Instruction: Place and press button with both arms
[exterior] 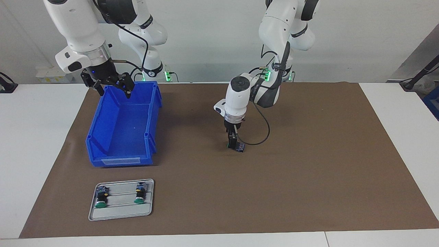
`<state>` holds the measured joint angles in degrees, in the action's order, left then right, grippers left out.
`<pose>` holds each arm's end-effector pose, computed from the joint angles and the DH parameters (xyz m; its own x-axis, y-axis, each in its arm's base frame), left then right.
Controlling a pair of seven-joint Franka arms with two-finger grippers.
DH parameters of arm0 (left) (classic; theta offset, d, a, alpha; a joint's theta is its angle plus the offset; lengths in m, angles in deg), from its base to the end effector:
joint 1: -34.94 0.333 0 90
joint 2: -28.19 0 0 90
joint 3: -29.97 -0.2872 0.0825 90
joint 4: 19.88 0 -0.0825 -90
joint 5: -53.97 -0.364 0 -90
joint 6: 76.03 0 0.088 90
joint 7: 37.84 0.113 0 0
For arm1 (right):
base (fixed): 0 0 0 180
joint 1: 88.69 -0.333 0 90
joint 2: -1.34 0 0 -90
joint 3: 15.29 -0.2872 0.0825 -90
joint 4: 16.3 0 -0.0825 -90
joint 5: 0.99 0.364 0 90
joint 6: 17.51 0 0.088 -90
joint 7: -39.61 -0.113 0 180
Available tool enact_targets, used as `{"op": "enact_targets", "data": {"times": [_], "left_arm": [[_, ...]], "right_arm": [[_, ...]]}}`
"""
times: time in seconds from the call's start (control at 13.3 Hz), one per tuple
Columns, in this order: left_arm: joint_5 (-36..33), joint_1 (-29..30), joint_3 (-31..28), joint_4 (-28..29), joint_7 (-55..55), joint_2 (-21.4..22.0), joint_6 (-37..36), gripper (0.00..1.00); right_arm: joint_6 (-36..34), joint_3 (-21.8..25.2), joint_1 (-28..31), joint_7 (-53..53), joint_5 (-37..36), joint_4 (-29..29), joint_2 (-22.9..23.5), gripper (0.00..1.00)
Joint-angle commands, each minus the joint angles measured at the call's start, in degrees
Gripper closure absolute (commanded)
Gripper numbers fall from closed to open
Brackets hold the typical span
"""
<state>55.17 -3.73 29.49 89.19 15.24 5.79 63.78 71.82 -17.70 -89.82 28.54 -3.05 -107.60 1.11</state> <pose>0.4844 -0.3815 0.2888 -0.0133 -0.9952 0.0971 -0.9941 0.0027 -0.1084 0.5306 0.0288 0.5807 0.9911 -0.1314 -0.0229 -0.1303 -0.9906 0.0413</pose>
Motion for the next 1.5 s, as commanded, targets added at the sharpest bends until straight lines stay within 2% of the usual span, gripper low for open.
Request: {"op": "enact_targets", "data": {"times": [0.0, 0.52, 0.67, 1.05, 1.27, 1.42], "left_arm": [[-0.84, 0.6, -0.4, -0.18, 0.35, -0.36, 2.21, 0.01], [-0.93, 0.52, -0.49, 1.31, 0.44, -1.15, 4.42, 0.01], [-1.02, 0.43, -0.49, 1.84, 0.44, -1.15, 4.42, 0.04], [-1.02, 0.52, -0.57, 2.19, 0.44, -1.07, 4.33, 0.35], [-1.02, 0.52, -0.57, 2.02, 0.27, -1.07, 4.33, 0.43], [-1.02, 0.52, -0.92, 1.84, 0.18, -1.07, 4.24, 0.52]], "right_arm": [[-0.13, -0.32, 0.52, 1.14, -0.06, -1.24, -1.26, 0.0], [-0.13, -0.32, 0.52, 1.14, -0.06, -1.24, -1.26, 0.0], [-0.13, -0.32, 0.52, 1.14, -0.06, -1.24, -1.26, 0.0], [-0.13, -0.32, 0.52, 1.14, -0.06, -1.24, -1.26, 0.0], [-0.13, -0.32, 0.52, 1.14, -0.06, -1.24, -1.26, 0.0], [-0.13, -0.32, 0.52, 1.14, -0.06, -1.24, -1.26, 0.0]]}}
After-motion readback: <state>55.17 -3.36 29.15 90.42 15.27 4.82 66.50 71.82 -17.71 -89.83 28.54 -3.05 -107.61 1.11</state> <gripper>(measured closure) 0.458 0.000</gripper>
